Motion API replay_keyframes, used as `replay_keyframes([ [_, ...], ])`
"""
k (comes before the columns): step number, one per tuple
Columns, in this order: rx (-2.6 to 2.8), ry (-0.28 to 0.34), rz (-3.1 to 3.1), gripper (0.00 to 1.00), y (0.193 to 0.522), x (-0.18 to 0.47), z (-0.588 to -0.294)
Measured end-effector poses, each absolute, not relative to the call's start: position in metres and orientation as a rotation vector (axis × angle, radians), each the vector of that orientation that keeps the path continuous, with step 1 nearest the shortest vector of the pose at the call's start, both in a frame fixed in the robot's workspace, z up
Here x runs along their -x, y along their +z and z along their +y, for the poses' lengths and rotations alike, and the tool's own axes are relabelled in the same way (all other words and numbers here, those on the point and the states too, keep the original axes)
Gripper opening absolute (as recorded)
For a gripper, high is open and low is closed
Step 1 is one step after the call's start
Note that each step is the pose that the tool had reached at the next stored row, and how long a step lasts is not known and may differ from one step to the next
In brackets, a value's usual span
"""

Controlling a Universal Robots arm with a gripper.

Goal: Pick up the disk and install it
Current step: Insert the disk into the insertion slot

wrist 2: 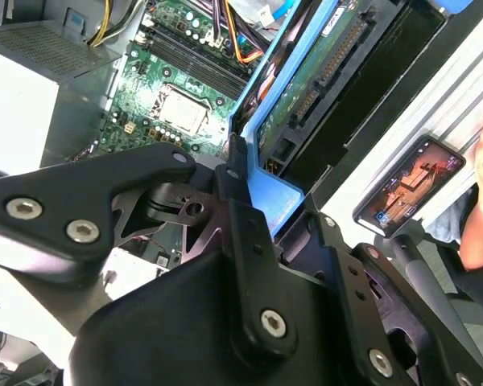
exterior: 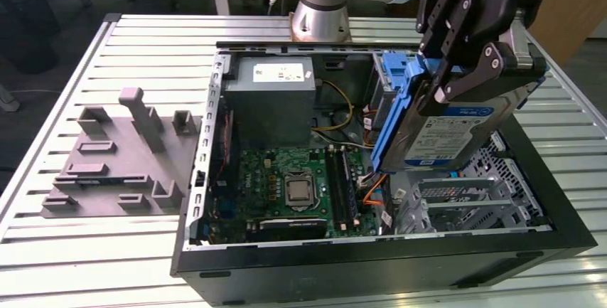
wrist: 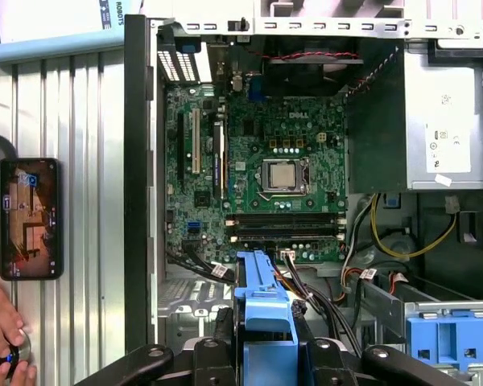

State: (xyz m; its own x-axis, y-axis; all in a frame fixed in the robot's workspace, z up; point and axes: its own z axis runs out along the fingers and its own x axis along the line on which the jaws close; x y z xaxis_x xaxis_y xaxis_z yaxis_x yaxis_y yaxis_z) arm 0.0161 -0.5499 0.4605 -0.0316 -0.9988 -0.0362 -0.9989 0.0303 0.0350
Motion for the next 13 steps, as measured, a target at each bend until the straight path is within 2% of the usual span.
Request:
replay_keyframes([
  [13,2.185,0.079,2.254,0.36,0.459,-0.027,-0.559],
])
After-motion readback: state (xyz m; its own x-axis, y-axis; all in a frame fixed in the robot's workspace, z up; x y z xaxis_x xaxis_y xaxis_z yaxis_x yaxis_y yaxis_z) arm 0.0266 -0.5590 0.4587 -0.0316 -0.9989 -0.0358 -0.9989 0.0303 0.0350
